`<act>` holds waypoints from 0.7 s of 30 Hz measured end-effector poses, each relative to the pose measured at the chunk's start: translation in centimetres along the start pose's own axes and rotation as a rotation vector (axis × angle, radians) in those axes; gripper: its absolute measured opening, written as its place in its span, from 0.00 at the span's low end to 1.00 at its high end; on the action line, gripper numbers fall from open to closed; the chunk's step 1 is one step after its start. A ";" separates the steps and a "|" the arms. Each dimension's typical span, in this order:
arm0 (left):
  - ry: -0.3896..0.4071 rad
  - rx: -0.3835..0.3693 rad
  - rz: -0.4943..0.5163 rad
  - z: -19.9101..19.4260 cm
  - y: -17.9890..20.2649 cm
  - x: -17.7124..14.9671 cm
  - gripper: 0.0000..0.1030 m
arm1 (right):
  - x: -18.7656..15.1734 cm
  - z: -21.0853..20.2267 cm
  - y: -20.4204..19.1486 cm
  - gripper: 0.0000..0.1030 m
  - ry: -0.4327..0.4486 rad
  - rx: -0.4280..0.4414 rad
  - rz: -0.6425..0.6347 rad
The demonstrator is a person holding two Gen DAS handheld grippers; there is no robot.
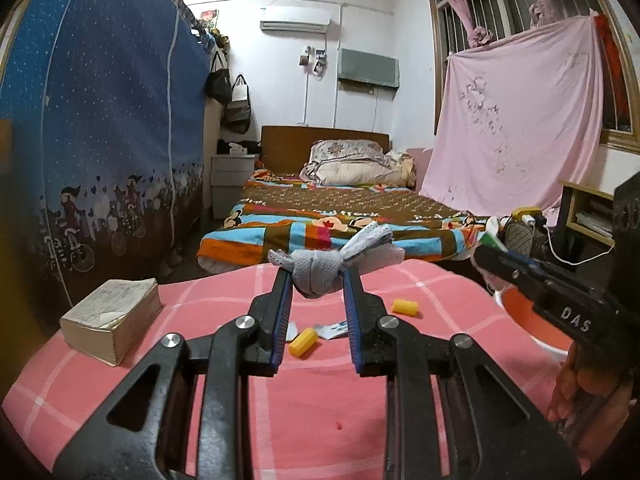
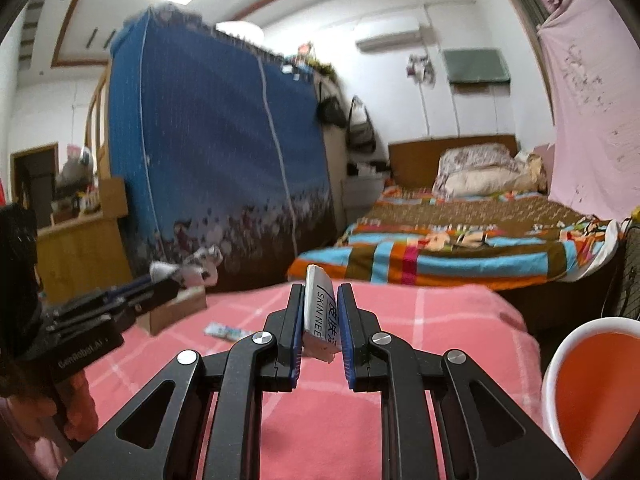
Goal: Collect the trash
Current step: 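Carry the cloth and packet over the white bin and open both tools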
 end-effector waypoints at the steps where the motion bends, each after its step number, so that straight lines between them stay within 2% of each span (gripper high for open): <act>1: 0.005 -0.004 -0.001 -0.1 0.3 0.1 0.08 | 0.2 -0.6 0.2 0.14 0.031 -0.004 0.006; 7: 0.049 -0.038 0.031 -0.6 2.9 0.6 0.08 | 1.2 -3.7 1.5 0.14 0.185 -0.036 0.055; 9: 0.064 -0.056 0.047 -0.8 4.1 0.9 0.08 | 1.4 -4.5 1.9 0.14 0.210 -0.042 0.070; 17: 0.092 -0.115 0.090 -0.8 7.5 1.6 0.08 | 1.5 -6.5 3.5 0.14 0.246 -0.080 0.098; 21: 0.087 -0.158 0.107 -0.4 9.6 1.7 0.08 | 1.4 -7.7 4.2 0.14 0.249 -0.150 0.057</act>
Point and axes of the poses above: each gripper's, at about its wrist camera, not at the fingertips, and z roughly the way its jaws point, y to its right, x to its top, the point moved 4 cm from there along z, roughly the way its jaws point, and after that the axes turned 2 degrees about -y, right-handed, at the moved point
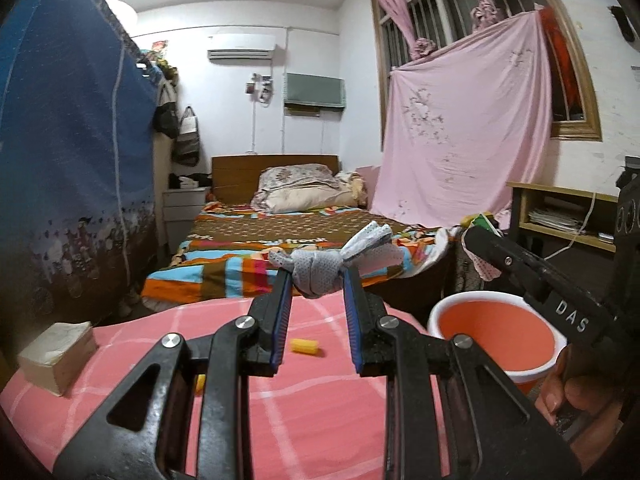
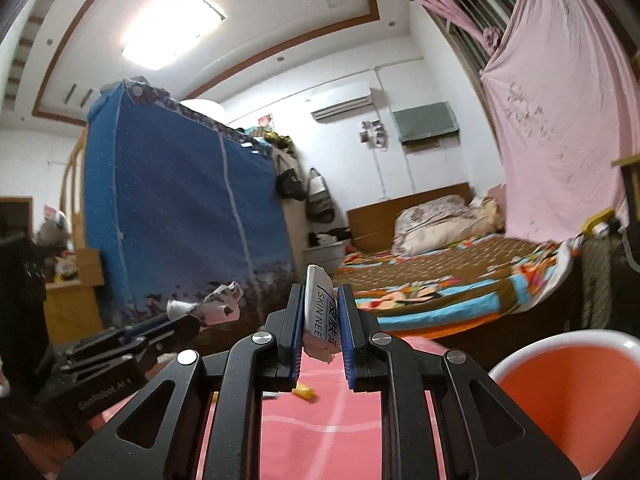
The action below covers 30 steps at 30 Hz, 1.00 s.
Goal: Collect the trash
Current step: 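Carry the cloth and packet over the white bin and open both tools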
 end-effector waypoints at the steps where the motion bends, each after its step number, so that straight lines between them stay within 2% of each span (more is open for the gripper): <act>1: -0.003 -0.013 0.002 0.3 0.6 0.1 0.08 | 0.0 -0.3 0.2 0.14 0.002 -0.021 -0.017; 6: -0.016 -0.074 0.023 1.4 3.1 0.3 0.08 | -0.1 -1.3 1.9 0.14 0.000 -0.132 -0.068; 13: -0.050 -0.171 0.054 3.4 6.9 0.4 0.08 | -0.3 -2.2 5.7 0.14 -0.017 -0.248 -0.018; 24: -0.184 -0.278 0.067 7.7 11.4 -0.7 0.08 | -1.3 -2.8 11.6 0.14 -0.104 -0.383 0.096; 30: -0.282 -0.306 0.038 9.9 13.0 -1.4 0.08 | -2.4 -2.8 13.7 0.14 -0.177 -0.431 0.156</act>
Point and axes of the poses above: each gripper's, at about its wrist camera, not at the fingertips, and z roughly the way its jaws point, y to its right, x to its top, the point moved 4 cm from there along z, roughly the way its jaws point, and after that the axes turned 2 degrees about -y, right-handed, at the moved point
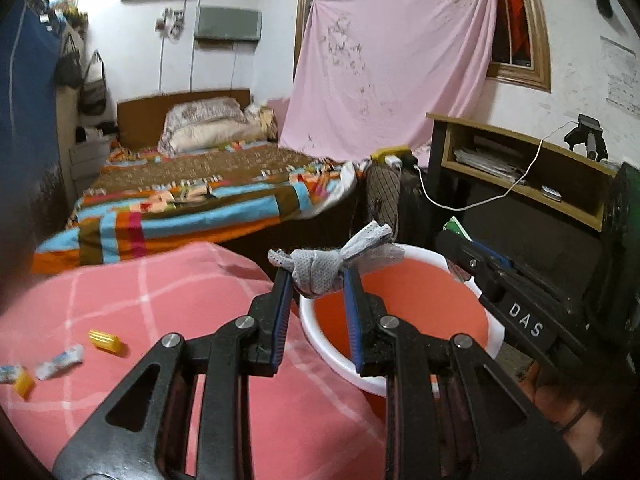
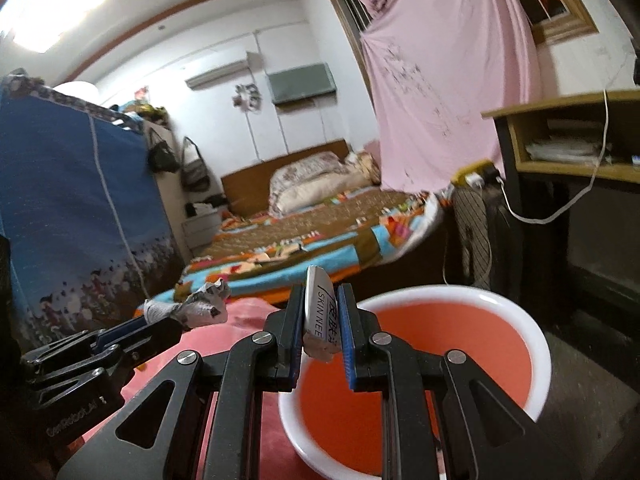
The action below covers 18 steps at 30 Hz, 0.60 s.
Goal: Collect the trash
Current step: 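Carry the cloth and packet over the white bin and open both tools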
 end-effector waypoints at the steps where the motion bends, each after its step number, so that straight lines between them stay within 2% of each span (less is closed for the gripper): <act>1: -0.014 -0.008 -0.010 0.3 0.1 0.0 0.08 | 0.0 0.1 0.1 0.14 -0.009 -0.004 0.004; 9: -0.139 -0.080 -0.090 3.1 1.0 -0.3 0.08 | -0.5 0.7 1.5 0.15 -0.066 -0.036 0.038; 18: -0.200 -0.085 -0.096 4.4 1.6 -0.9 0.09 | -0.7 1.1 2.8 0.17 -0.105 -0.061 0.087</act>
Point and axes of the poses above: each gripper's, at about its wrist camera, not at the fingertips, and z roughly the way its jaws point, y to its right, x to its top, the point moved 4 cm from there along z, roughly the way its jaws point, and after that the axes turned 2 degrees about -y, right-handed, at the moved point
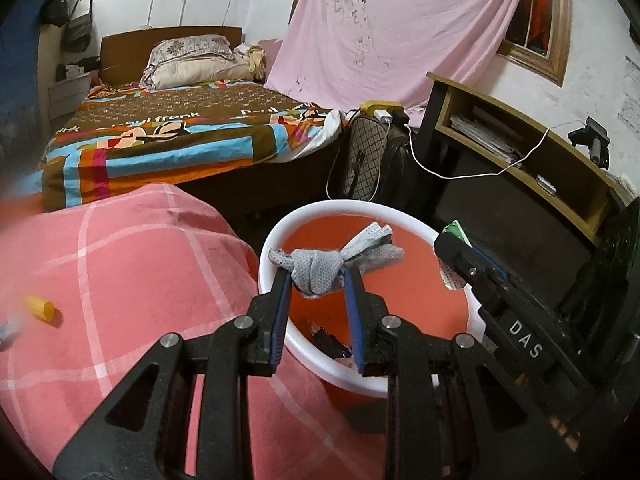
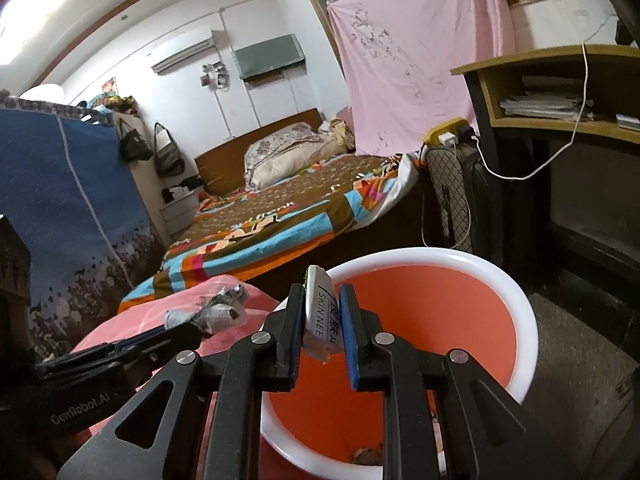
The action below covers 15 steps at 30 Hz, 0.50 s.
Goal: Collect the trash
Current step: 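Carry the cloth and packet over the white bin and open both tools, then move both tools back over the table items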
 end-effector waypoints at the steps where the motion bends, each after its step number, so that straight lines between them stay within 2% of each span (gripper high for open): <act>1: -0.004 0.000 -0.001 0.1 0.0 -0.1 0.10 | 0.0 0.0 0.1 0.18 -0.002 -0.002 0.006; 10: -0.009 -0.006 -0.013 0.3 0.0 -0.1 0.18 | 0.1 0.0 0.5 0.30 -0.009 -0.012 0.024; 15: 0.023 0.009 -0.042 -0.4 -0.7 0.1 0.23 | 0.1 -0.1 0.6 0.34 -0.003 -0.013 0.027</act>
Point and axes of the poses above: each gripper's, at about its wrist camera, not at the fingertips, and z roughly the way its jaws point, y to its right, x to its top, the point moved 4 cm from there along z, roughly the way its jaws point, and after that the axes turned 2 degrees about -y, right-handed, at the moved point
